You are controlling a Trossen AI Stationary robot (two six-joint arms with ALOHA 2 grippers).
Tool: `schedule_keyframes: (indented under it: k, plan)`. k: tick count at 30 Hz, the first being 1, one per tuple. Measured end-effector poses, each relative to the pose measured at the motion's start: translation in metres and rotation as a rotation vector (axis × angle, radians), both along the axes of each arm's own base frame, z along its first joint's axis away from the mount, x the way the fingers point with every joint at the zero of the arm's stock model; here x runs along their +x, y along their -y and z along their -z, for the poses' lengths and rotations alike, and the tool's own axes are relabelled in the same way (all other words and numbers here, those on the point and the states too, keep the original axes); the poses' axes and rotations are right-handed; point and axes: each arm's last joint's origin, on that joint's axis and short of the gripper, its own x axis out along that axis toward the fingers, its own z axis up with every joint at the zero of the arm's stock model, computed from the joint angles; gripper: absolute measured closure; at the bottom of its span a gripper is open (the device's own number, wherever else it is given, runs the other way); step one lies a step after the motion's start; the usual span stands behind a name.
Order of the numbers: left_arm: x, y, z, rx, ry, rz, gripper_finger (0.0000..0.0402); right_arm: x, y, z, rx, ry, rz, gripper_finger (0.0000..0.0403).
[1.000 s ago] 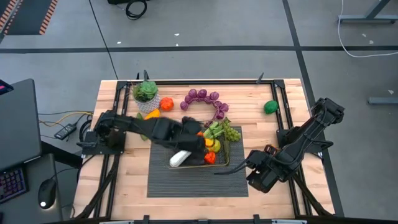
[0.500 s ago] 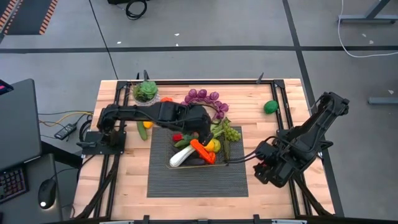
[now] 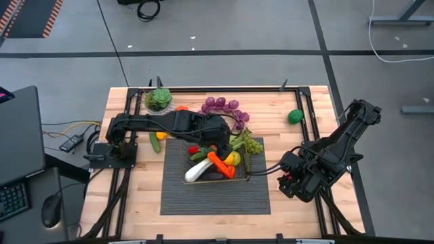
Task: Build produce basket
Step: Put the orange into the gold wire basket, then put the green cucumber into the gold wire basket
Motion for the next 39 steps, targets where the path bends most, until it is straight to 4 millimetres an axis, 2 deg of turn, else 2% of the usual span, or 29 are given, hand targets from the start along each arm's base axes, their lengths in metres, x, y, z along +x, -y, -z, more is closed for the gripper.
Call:
schedule_keyframes:
  k: [4, 14, 20, 25, 29, 33, 39]
  plan:
    - [0.000, 0.001, 0.000, 0.009, -0.012, 0.055, 0.0006, 0.000, 0.000, 0.000, -0.005, -0.004, -0.005, 0.0135]
    - [0.005, 0.001, 0.000, -0.015, 0.020, 0.063, 0.0007, -0.002, -0.002, 0.000, -0.013, -0.008, -0.030, 0.0135]
    - [0.005, 0.003, 0.000, -0.098, 0.055, -0.057, 0.0007, -0.003, -0.002, 0.000, -0.017, -0.005, -0.033, 0.0135]
    - [0.006, 0.002, -0.001, -0.070, 0.077, -0.080, 0.0008, -0.002, -0.002, 0.000, -0.029, 0.012, -0.030, 0.0135]
    - [0.014, -0.001, -0.006, -0.124, 0.171, -0.129, 0.0008, -0.001, -0.002, -0.002, -0.010, 0.041, -0.028, 0.0135]
    - [0.019, -0.001, -0.010, -0.142, 0.232, -0.074, 0.0008, -0.003, 0.004, -0.012, -0.004, 0.145, -0.005, 0.0135]
    - [0.002, 0.009, -0.030, -0.046, 0.274, 0.001, 0.0020, -0.002, 0.019, -0.022, -0.008, 0.224, 0.050, 0.0135]
